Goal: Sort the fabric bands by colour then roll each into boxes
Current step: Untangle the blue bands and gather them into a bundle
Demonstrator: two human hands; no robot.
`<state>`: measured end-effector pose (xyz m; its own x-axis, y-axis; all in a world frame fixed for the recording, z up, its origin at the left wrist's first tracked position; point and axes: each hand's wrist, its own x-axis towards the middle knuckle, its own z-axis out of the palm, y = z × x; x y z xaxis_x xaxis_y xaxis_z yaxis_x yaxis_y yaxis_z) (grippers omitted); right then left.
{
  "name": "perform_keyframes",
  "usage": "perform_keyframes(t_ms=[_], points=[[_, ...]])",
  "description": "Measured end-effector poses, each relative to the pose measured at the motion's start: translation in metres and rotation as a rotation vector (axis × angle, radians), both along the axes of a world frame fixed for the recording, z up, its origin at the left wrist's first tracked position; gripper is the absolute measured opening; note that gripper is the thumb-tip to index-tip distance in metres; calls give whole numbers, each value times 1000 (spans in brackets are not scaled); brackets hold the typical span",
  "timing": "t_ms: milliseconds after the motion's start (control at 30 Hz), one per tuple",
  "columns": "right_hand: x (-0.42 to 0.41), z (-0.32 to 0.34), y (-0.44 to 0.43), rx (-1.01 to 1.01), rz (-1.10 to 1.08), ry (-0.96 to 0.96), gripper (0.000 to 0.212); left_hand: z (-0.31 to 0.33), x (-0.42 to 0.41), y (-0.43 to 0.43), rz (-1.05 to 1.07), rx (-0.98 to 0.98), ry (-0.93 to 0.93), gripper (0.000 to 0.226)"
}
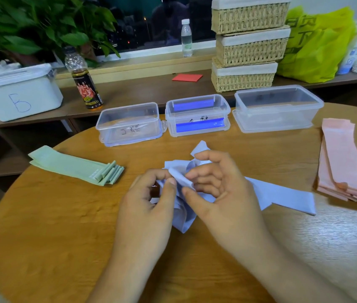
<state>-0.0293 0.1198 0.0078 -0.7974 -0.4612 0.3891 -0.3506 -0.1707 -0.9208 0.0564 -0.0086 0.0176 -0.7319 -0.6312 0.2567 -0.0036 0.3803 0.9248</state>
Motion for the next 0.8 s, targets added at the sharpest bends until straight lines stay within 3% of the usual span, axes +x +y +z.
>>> perform_keyframes(t_ms=[233,600,800], points=[[-2,-1,1,79,14,41,57,5,0,0,-12,76,66,21],[-45,27,22,-46,-199,-97,9,10,8,-14,67,61,42,13],[-48,45,28,-88,-200,-146,15,10,9,-13,76,29,37,13]])
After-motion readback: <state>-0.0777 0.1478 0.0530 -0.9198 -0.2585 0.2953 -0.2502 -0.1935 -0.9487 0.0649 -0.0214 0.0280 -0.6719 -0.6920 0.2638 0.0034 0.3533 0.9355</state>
